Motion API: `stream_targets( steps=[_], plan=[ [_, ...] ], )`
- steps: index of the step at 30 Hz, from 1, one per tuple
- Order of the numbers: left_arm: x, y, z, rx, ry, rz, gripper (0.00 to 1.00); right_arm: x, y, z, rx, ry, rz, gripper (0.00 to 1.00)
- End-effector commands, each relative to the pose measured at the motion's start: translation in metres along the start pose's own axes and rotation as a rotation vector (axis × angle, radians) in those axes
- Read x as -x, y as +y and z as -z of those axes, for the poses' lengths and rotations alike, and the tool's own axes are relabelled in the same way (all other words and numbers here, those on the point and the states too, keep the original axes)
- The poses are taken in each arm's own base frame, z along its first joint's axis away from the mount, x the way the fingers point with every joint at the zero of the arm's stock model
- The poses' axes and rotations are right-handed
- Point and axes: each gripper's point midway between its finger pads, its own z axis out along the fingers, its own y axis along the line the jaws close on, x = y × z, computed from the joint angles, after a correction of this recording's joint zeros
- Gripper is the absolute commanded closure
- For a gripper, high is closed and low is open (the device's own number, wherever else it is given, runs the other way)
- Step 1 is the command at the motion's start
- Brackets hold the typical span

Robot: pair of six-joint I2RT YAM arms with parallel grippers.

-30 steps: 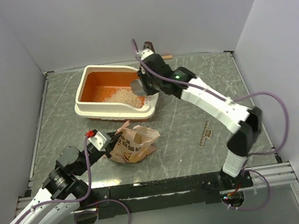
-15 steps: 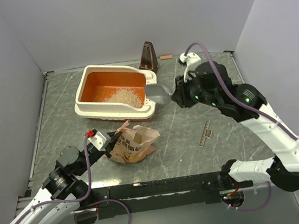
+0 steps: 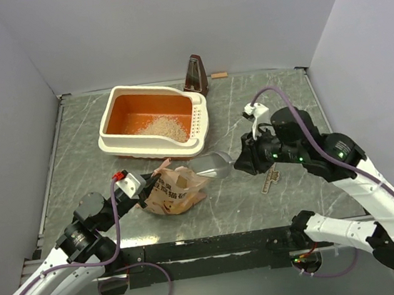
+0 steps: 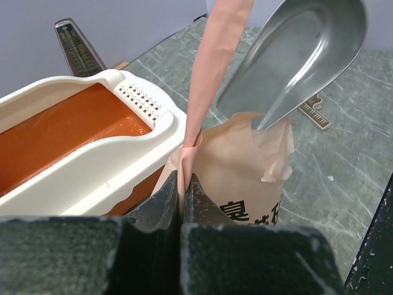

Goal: Fill the litter box with clean litter

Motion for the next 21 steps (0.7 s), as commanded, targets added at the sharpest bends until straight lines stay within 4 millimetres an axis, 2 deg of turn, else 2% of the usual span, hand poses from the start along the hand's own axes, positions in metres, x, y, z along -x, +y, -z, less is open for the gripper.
stream_targets(
  steps=[1, 4, 8, 16, 21],
  plan=[
    [0.051, 0.007, 0.000, 0.022, -0.171, -0.018, 0.99, 0.027, 0.019, 0.028, 0.072, -0.159, 0.026, 1.00],
    [0.049, 0.007, 0.000, 0.022, -0.166, -0.018, 0.99, 0.035, 0.025, 0.041, 0.091, -0.199, 0.037, 1.00],
    [0.048, 0.006, -0.001, 0.018, -0.161, -0.018, 0.99, 0.033, 0.030, 0.041, 0.119, -0.181, 0.044, 1.00],
    [0.048, 0.006, -0.001, 0.020, -0.160, -0.016, 0.99, 0.029, 0.029, 0.018, 0.127, -0.154, 0.043, 1.00],
    [0.049, 0.006, -0.001, 0.017, -0.165, -0.015, 0.99, 0.020, 0.029, -0.005, 0.141, -0.098, 0.041, 1.00]
  ],
)
